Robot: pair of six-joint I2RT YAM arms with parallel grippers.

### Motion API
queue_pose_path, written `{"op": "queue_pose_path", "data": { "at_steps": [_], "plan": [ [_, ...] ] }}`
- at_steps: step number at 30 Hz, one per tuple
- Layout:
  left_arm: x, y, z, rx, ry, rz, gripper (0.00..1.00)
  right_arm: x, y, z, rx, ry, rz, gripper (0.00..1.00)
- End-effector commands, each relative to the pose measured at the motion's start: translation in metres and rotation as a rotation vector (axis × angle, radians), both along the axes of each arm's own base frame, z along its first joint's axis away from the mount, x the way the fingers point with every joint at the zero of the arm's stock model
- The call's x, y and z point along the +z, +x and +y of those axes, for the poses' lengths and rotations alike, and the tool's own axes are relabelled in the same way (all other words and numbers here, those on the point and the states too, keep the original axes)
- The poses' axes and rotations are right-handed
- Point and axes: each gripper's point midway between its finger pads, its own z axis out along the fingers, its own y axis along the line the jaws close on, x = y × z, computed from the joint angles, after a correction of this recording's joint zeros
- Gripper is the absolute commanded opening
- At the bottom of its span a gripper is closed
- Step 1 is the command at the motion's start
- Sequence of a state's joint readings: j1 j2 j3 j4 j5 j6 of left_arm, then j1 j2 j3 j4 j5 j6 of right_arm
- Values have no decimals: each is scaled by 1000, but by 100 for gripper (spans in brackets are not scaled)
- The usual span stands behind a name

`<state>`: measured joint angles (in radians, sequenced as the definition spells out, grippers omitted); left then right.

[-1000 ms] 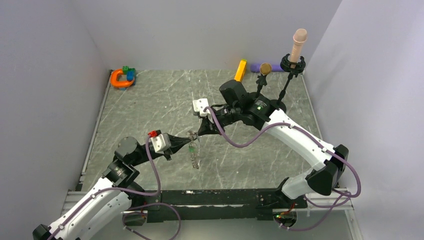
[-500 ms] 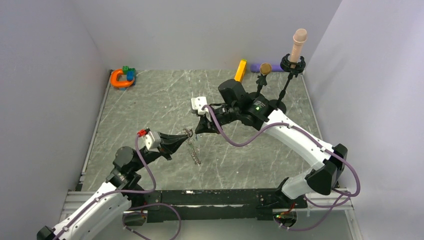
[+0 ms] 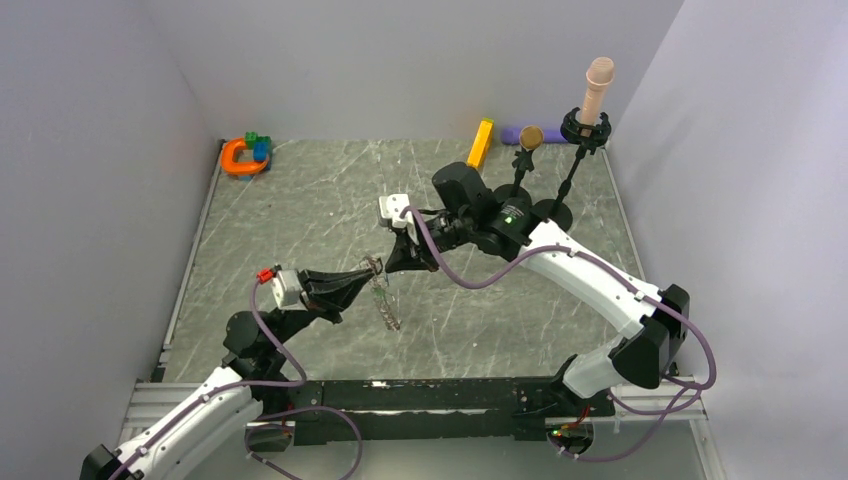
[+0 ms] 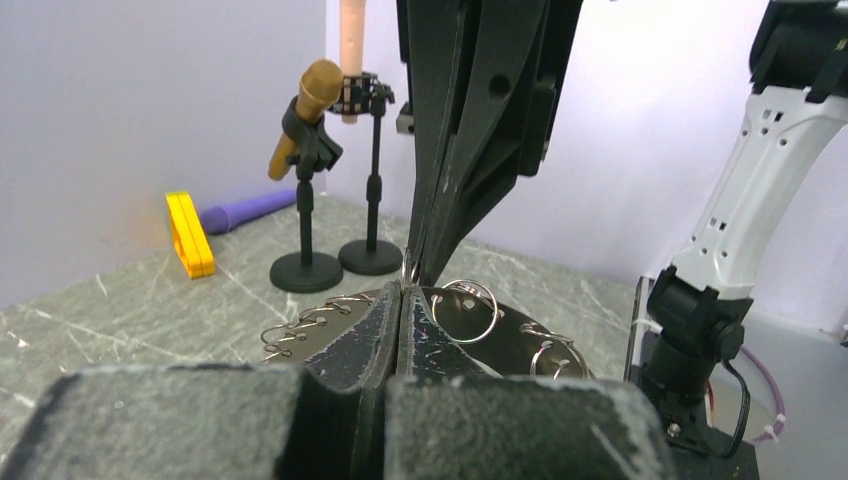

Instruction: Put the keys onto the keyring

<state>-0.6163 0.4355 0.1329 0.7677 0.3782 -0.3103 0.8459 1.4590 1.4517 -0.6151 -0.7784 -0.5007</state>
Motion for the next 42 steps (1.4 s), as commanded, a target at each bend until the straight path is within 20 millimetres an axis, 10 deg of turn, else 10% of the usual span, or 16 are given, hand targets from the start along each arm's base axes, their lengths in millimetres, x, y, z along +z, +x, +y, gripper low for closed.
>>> {"op": "queue_pose_path", "data": {
  "at_steps": [1, 42],
  "plan": [
    [37, -10, 10, -1, -134, -87, 0, 12, -4, 6, 10, 48, -5, 0],
    [35, -11, 23, 9, -275, -53, 0, 31, -7, 23, 7, 141, 98, 0]
  ]
}}
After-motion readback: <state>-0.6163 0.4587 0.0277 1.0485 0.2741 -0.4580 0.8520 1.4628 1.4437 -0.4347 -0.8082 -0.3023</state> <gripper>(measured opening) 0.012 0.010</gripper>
